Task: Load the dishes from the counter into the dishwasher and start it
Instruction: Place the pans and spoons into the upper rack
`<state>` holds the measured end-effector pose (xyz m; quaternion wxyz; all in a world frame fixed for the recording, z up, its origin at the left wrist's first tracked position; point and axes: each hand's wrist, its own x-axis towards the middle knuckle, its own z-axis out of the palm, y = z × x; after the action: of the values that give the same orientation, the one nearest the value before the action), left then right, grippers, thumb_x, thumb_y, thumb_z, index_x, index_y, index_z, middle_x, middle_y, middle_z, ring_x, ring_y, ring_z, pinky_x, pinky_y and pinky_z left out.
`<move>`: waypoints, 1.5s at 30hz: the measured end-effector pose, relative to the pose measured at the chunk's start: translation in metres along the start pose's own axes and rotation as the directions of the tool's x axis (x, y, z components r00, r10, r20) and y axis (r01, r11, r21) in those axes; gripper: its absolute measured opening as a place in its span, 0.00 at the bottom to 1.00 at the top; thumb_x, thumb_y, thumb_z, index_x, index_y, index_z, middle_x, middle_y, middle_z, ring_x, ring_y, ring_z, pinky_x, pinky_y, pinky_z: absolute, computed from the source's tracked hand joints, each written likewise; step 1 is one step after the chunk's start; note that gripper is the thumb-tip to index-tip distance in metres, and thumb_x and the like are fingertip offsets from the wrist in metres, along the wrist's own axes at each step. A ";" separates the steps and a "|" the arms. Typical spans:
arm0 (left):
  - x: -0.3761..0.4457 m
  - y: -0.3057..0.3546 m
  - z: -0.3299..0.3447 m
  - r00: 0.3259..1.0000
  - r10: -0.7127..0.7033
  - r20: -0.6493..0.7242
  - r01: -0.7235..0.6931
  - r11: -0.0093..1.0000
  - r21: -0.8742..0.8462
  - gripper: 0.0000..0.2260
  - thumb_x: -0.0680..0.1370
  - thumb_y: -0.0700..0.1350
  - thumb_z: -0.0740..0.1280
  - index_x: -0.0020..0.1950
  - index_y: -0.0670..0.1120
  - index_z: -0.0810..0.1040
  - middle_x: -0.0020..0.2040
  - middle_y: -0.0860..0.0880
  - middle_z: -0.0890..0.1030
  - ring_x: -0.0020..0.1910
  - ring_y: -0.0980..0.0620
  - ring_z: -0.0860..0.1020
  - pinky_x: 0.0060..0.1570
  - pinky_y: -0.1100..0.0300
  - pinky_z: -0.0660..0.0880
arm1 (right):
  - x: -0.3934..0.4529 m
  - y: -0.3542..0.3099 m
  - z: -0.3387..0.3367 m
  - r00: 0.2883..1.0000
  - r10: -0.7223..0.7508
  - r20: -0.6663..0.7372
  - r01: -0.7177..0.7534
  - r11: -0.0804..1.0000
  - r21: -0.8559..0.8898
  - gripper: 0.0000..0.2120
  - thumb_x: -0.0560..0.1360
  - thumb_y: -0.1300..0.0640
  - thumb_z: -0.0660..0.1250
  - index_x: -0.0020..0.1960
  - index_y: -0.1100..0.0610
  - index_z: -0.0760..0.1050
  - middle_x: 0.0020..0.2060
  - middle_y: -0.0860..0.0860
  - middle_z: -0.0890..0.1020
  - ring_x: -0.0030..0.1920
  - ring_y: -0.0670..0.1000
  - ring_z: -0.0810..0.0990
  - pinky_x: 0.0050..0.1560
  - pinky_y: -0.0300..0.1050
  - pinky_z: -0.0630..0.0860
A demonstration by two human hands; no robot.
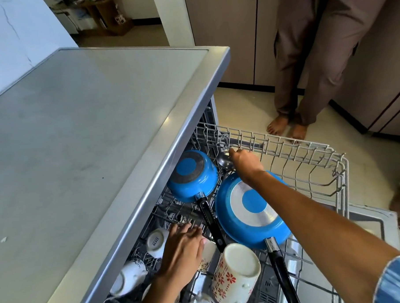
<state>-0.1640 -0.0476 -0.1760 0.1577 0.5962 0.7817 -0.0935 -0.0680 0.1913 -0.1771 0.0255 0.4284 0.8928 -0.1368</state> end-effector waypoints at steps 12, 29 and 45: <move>-0.032 0.032 -0.021 0.974 0.016 -0.228 -0.049 0.989 -0.138 0.24 0.79 0.52 0.48 0.63 0.44 0.78 0.61 0.49 0.79 0.60 0.52 0.78 0.60 0.55 0.71 | -0.073 -0.012 -0.004 0.987 0.031 -0.156 -0.028 0.999 0.022 0.14 0.73 0.69 0.59 0.55 0.60 0.76 0.48 0.57 0.80 0.45 0.60 0.80 0.36 0.47 0.68; -0.427 0.026 -0.151 0.751 -0.319 -0.578 0.256 0.948 -0.191 0.19 0.77 0.48 0.55 0.56 0.42 0.81 0.57 0.45 0.81 0.54 0.44 0.79 0.53 0.52 0.66 | -0.394 -0.240 -0.180 0.864 -0.226 -0.450 0.416 0.823 0.386 0.07 0.75 0.57 0.65 0.47 0.57 0.81 0.40 0.57 0.84 0.42 0.62 0.81 0.38 0.52 0.76; -0.707 -0.197 -0.105 0.152 -0.775 -0.614 0.752 0.494 -0.437 0.17 0.76 0.49 0.57 0.55 0.45 0.82 0.59 0.47 0.81 0.58 0.47 0.78 0.58 0.56 0.64 | -0.488 -0.630 -0.160 0.539 -0.712 -0.450 0.825 0.338 0.453 0.02 0.72 0.60 0.70 0.43 0.55 0.81 0.37 0.51 0.84 0.37 0.55 0.82 0.35 0.45 0.74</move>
<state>-0.1980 -0.7041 0.1663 -0.2425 0.0956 0.9594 0.1074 -0.2346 -0.5116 0.1958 -0.2613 -0.0529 0.8858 -0.3798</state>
